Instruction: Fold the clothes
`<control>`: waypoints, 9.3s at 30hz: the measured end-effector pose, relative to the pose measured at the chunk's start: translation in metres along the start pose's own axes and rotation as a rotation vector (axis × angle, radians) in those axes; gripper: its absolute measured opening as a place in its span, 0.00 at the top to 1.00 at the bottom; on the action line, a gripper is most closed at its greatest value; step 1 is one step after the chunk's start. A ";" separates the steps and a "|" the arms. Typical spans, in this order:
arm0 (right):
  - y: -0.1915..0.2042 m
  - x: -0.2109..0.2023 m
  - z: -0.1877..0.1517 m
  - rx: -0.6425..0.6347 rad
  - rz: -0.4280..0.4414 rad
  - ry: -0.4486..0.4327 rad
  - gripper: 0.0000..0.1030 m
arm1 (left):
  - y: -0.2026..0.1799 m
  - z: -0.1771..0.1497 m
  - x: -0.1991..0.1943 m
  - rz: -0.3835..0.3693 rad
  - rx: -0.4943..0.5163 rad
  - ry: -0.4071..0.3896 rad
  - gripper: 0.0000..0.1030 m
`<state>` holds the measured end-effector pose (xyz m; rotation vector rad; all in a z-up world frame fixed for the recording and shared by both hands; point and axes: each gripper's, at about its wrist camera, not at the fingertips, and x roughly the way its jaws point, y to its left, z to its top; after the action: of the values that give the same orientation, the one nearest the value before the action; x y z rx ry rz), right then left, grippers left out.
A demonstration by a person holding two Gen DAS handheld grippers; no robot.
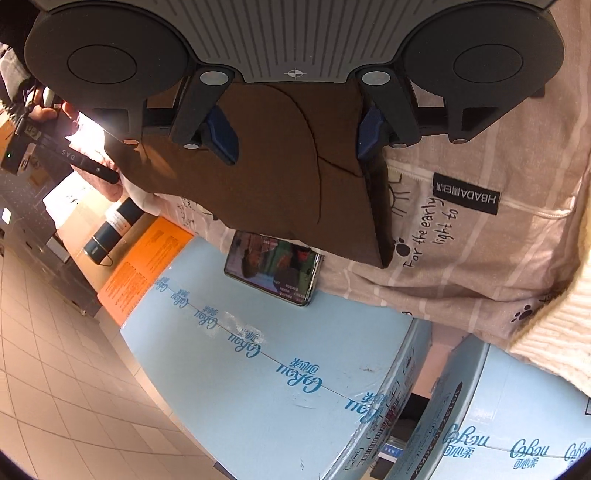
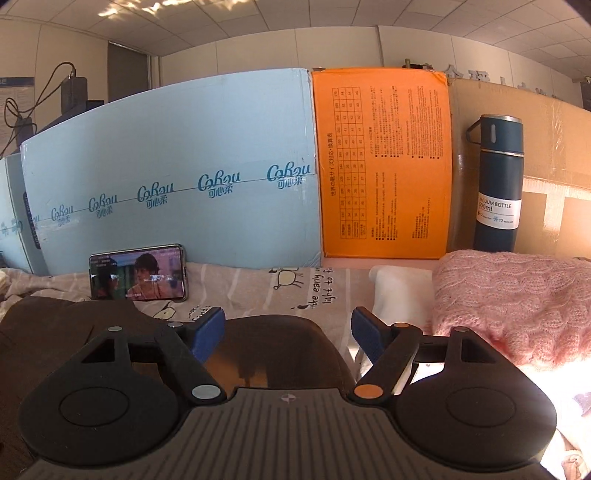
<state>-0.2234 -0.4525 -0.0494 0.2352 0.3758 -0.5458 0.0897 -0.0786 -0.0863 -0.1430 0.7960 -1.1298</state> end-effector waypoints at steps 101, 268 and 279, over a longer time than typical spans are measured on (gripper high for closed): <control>0.060 -0.215 -0.123 -0.737 0.205 0.241 0.00 | -0.118 -0.127 -0.097 -0.029 0.754 -0.027 0.03; 0.041 -0.022 -0.009 -0.646 0.205 0.133 0.95 | -0.017 0.010 0.024 -0.081 0.499 -0.109 0.90; 0.012 -0.020 -0.014 -0.373 0.165 -0.013 0.26 | 0.006 0.022 0.024 -0.087 0.236 -0.067 0.18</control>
<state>-0.2365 -0.4293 -0.0527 -0.0971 0.4335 -0.3066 0.1127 -0.1024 -0.0859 -0.0177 0.5965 -1.2855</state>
